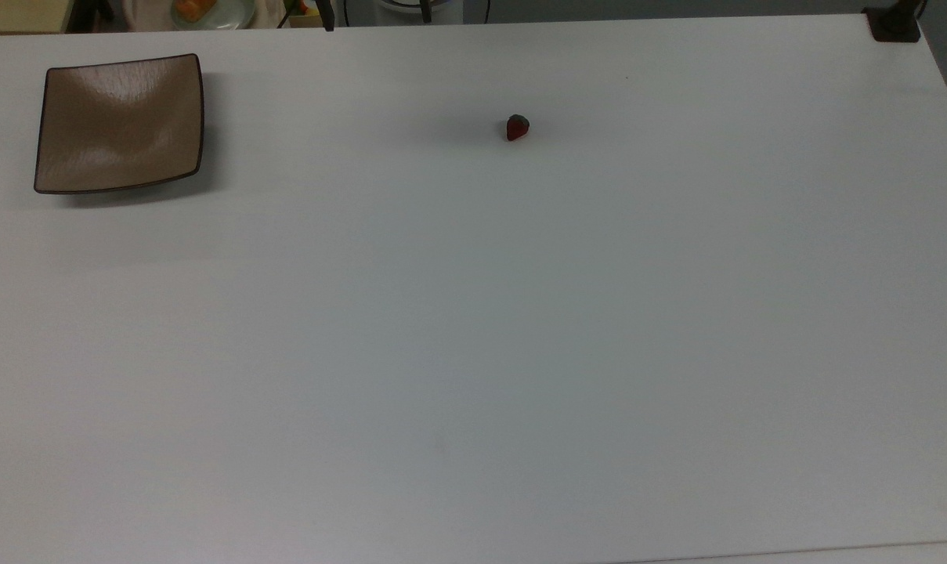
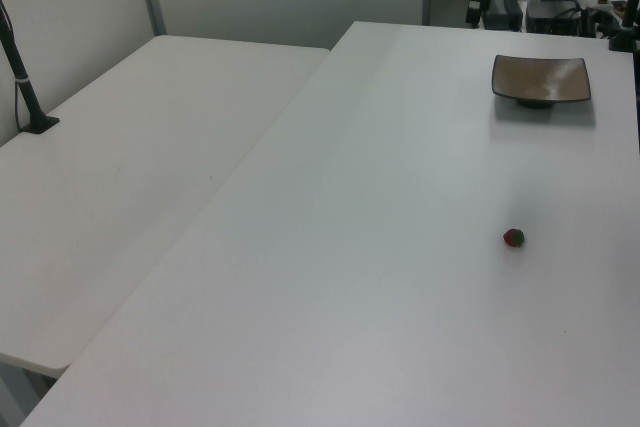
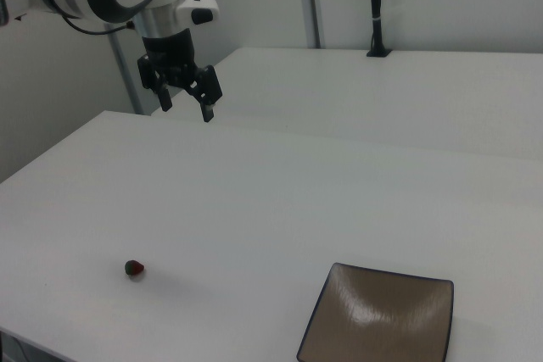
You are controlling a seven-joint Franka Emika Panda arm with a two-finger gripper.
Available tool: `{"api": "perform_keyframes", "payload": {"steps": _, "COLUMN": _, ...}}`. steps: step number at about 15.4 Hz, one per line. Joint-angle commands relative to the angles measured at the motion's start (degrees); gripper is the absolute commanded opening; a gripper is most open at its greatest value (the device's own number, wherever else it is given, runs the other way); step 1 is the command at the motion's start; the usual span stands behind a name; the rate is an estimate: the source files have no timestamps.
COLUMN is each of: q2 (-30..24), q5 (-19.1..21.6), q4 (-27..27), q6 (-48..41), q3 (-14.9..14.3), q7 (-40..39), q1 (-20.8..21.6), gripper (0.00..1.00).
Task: Strawberries on a ceramic plate
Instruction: 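Move the open gripper across the table toward the red strawberry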
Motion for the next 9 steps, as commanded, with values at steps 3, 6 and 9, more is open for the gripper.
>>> {"api": "perform_keyframes", "payload": {"steps": 3, "q2": -0.9, "q5": -0.3, "q4": -1.4, "q6": 1.3, "q3": 0.1, "q7": -1.3, "q1": 0.1, "gripper": 1.00}}
{"api": "perform_keyframes", "payload": {"steps": 6, "q2": -1.0, "q5": -0.3, "q4": -1.4, "q6": 0.9, "q3": 0.2, "q7": -2.6, "q1": 0.1, "gripper": 1.00}}
{"api": "perform_keyframes", "payload": {"steps": 9, "q2": -1.0, "q5": -0.3, "q4": -1.7, "q6": 0.8, "q3": 0.2, "q7": -2.5, "q1": 0.4, "gripper": 1.00}}
